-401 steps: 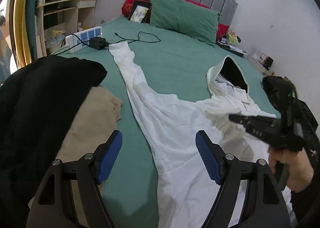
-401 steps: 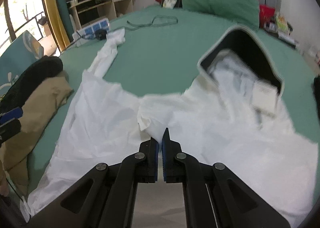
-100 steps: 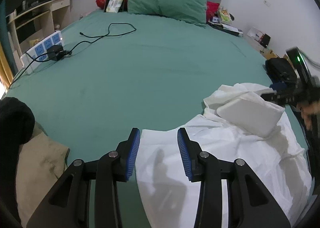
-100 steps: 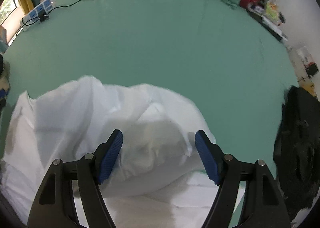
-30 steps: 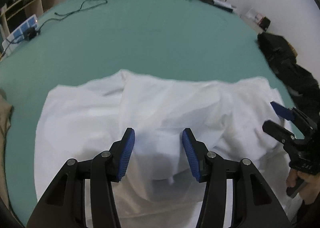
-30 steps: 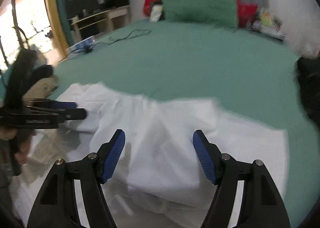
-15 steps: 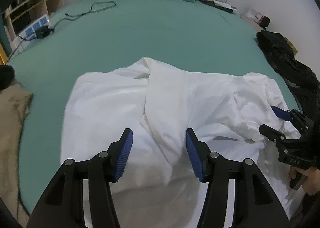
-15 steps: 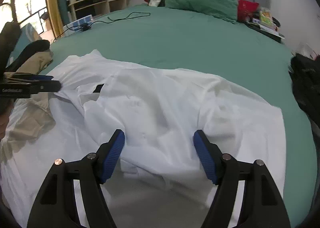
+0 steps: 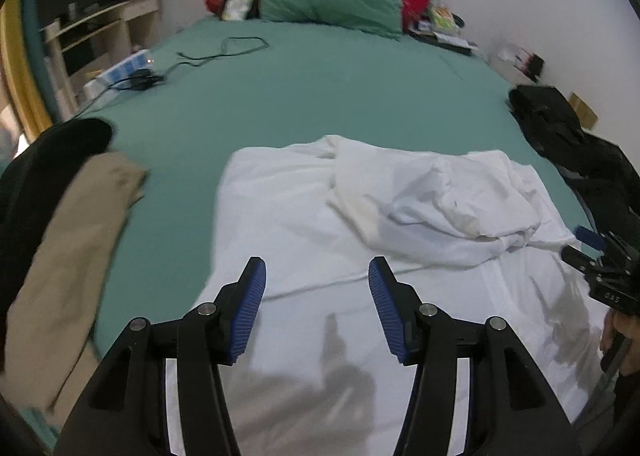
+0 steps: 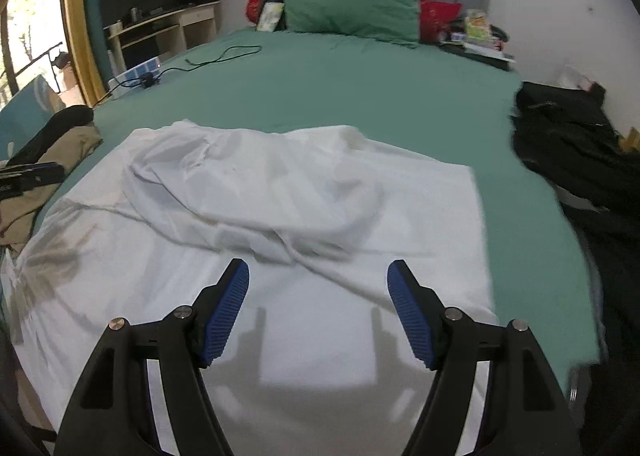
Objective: Fold large clothes
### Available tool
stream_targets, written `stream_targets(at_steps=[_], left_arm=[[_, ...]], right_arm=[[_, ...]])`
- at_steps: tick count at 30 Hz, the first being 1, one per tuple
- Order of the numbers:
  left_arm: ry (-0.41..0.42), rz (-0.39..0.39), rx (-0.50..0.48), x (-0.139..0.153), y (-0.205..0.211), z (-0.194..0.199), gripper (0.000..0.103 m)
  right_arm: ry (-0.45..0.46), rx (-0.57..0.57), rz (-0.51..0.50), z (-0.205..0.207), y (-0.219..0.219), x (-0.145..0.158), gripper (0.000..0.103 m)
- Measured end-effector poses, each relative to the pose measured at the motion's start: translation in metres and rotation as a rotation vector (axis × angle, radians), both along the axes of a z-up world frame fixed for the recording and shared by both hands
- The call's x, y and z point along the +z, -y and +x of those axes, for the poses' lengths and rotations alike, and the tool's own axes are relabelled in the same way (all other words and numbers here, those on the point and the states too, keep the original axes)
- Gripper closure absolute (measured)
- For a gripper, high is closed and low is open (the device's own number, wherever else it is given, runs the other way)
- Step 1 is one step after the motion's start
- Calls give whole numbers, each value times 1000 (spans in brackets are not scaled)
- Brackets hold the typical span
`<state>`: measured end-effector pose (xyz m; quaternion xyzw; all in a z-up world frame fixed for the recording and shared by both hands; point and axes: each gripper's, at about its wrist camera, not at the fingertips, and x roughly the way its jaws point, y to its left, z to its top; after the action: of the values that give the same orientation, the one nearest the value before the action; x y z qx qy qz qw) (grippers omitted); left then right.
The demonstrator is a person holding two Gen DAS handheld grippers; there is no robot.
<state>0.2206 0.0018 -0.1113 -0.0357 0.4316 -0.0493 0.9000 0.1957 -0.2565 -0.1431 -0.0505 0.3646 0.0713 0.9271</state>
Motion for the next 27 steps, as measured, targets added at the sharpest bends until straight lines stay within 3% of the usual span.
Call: stream_targets(at_steps=[8,18,22,25,27], left_arm=[[16,-15,80,8,-40,-57,46],[-78,-29,248,-38,-97,-114,46],[-90,-42,319,-44,-114,-128,46],[-139,6,383,-53,-122,-133,46],[-161,-23,389,-59,-127,-135,46]], right_arm=[[28,-178,86,-72,66,11,31],[6,-469,236,-147,154,-3,31],[12,-520,293,-163,165,-5,31],[-1,-523,277,-166,162,-7,31],[-28,-522,270,-167,159,-14,31]])
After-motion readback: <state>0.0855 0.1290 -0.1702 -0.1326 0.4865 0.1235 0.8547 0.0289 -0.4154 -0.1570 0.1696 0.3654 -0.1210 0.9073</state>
